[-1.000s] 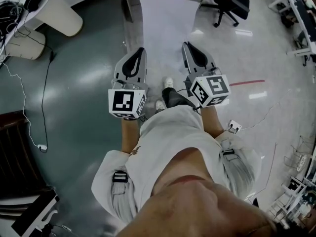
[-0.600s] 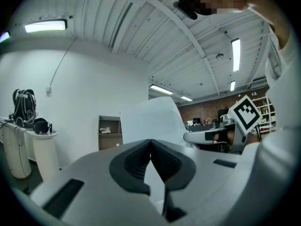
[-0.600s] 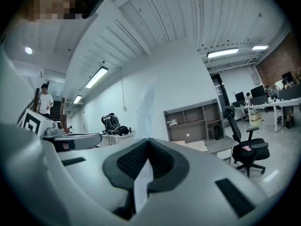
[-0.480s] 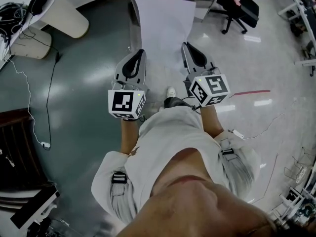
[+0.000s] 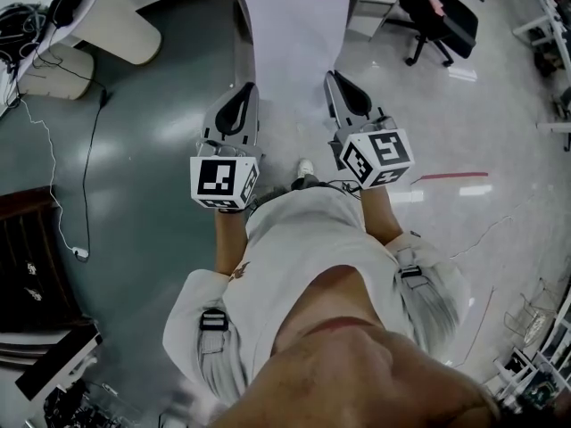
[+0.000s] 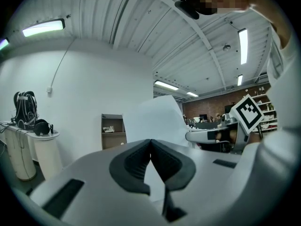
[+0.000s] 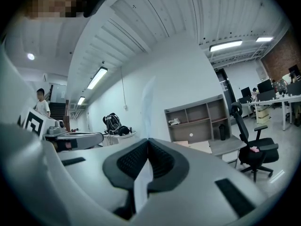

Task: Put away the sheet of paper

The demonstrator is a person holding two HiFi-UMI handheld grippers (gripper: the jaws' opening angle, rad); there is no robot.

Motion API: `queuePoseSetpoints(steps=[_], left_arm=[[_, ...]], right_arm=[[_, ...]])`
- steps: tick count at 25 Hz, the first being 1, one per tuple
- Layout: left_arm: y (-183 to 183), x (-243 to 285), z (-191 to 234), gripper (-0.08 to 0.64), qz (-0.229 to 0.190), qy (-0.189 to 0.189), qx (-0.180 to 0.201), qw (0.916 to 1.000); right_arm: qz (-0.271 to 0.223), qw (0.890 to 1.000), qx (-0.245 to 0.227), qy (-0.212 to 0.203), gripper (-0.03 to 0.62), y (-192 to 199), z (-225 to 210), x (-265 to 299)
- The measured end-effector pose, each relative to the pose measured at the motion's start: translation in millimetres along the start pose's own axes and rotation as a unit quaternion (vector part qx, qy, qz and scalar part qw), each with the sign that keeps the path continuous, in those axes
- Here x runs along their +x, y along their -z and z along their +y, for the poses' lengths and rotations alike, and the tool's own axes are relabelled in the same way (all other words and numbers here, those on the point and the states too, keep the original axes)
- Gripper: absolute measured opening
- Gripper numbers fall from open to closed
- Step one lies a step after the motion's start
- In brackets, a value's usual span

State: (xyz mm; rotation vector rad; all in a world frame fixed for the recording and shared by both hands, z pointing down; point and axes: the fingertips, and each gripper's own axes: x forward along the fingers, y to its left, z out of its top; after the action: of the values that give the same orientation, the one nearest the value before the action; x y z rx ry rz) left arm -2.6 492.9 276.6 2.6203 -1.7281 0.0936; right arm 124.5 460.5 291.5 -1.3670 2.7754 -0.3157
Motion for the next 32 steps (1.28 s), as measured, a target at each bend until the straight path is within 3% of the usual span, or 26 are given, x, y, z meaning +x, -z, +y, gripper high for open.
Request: queuePoseSetpoints(steps=[16,32], left_arm=[[9,51,17,0.021,0.012,0.002,0.0,0.9999],[5,124,90,0.021,-0.003,0.026,-0.006,0.9996]], right_arm=[[0.01,1.0,-0.004,-0.007,0.02,0,-24,37],[0.007,1.0,-0.021,0.015,0.02,-15,-45,130]])
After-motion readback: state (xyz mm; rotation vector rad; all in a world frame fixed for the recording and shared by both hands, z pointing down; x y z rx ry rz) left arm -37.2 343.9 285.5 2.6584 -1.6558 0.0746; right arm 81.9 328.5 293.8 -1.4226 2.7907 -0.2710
